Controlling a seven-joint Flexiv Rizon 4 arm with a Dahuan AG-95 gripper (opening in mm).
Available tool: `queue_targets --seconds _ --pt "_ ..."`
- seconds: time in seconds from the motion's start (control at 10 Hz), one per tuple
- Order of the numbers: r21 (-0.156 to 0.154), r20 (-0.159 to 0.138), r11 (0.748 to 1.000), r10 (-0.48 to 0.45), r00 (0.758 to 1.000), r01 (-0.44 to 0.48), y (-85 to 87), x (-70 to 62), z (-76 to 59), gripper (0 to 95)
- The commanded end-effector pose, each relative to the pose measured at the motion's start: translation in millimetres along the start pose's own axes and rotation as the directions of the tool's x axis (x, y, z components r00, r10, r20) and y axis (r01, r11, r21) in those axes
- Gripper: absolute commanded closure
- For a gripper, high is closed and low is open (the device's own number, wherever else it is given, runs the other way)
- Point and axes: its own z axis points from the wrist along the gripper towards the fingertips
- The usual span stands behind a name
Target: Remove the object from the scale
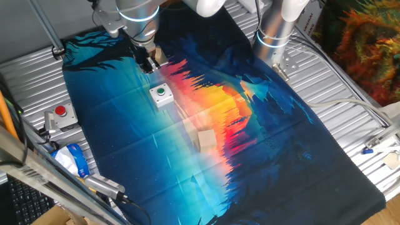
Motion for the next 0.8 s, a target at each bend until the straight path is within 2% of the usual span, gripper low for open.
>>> queue_targets --seconds 0.1,0.3,0.4,0.5,0.6,0.8 --pt "0.001 -0.001 1.000 0.006 1.000 -0.006 0.1 -0.4 0.3 95.0" --pt "0.006 -0.003 1.000 0.007 1.000 -0.007 -0.6 0.0 0.2 95.0" --pt "0.005 0.000 1.000 -0.028 1.000 0.028 -10.7 3.4 1.1 95.0" --pt "0.006 0.004 0.999 -0.040 0.999 0.040 -23.5 7.6 5.5 95.0" --pt "-0.004 0.016 0.999 -0.039 0.999 0.039 -39.5 14.0 14.2 95.0" --pt "0.000 0.026 0.999 -0.051 0.998 0.051 -71.8 26.4 34.2 95.0"
